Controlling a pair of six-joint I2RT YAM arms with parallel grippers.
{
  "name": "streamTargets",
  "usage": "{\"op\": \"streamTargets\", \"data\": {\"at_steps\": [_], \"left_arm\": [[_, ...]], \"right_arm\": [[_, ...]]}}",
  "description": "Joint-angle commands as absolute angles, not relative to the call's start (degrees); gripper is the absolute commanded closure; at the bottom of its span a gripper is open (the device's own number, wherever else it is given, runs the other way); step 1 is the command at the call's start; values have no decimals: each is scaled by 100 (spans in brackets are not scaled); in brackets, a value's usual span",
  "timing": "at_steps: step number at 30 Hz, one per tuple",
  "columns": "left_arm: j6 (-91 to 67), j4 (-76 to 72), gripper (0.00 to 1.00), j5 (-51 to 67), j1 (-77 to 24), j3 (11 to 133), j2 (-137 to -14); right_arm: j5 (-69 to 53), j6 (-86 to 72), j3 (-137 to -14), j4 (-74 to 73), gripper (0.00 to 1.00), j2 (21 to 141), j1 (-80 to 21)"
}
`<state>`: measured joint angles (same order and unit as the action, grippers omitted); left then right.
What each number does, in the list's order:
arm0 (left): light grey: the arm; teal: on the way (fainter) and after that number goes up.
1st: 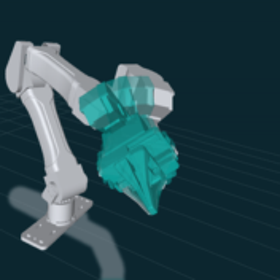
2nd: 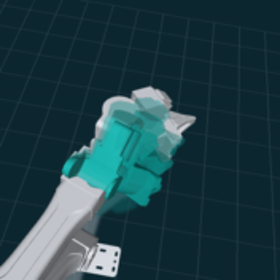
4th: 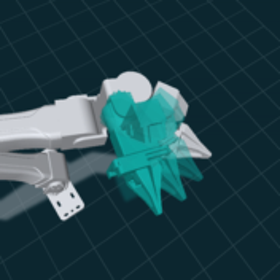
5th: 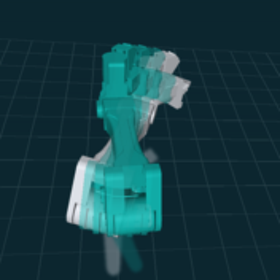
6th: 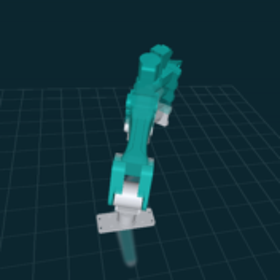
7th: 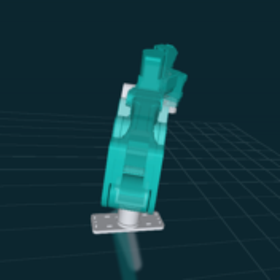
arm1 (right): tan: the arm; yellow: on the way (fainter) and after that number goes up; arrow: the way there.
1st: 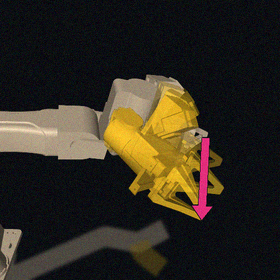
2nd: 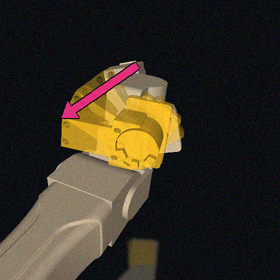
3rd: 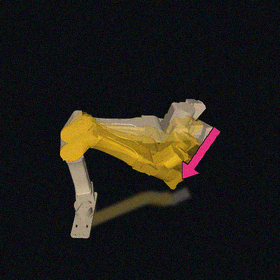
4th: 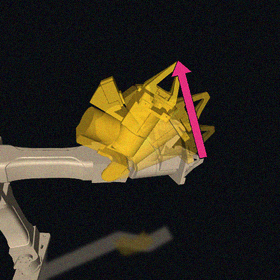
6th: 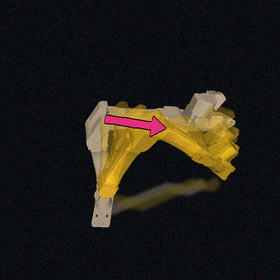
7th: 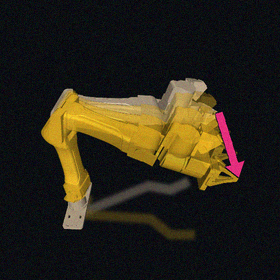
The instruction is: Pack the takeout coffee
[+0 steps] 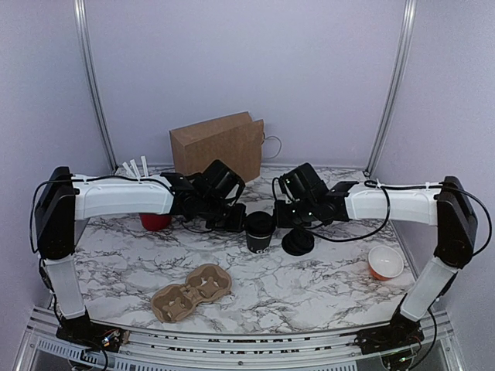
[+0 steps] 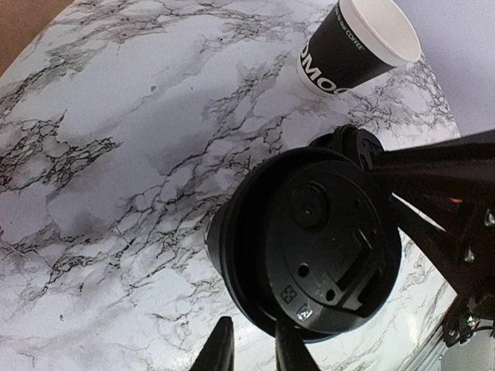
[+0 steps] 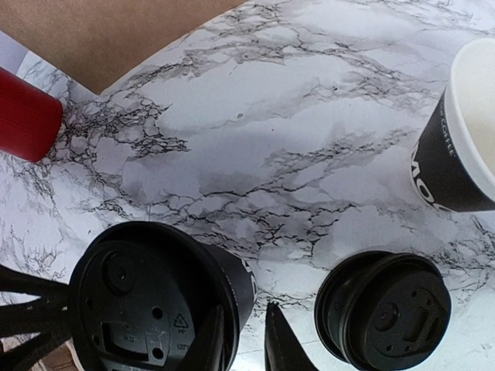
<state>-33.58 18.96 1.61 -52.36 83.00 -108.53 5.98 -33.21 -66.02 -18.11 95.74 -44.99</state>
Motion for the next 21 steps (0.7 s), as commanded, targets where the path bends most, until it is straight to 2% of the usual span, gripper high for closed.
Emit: {"op": "streamTargets", "data": {"at_steps": [1,21], "left_arm": [[-3130,2577,81,687,-5471,8437,-11142],[-3153,2716,81,564,-5398,8561,-10464]], "right_arm": [[130,-3138,-6863,-1961,82,9789,-4490],[556,-2868,-7139,-2363,76,9430,-4406]]}}
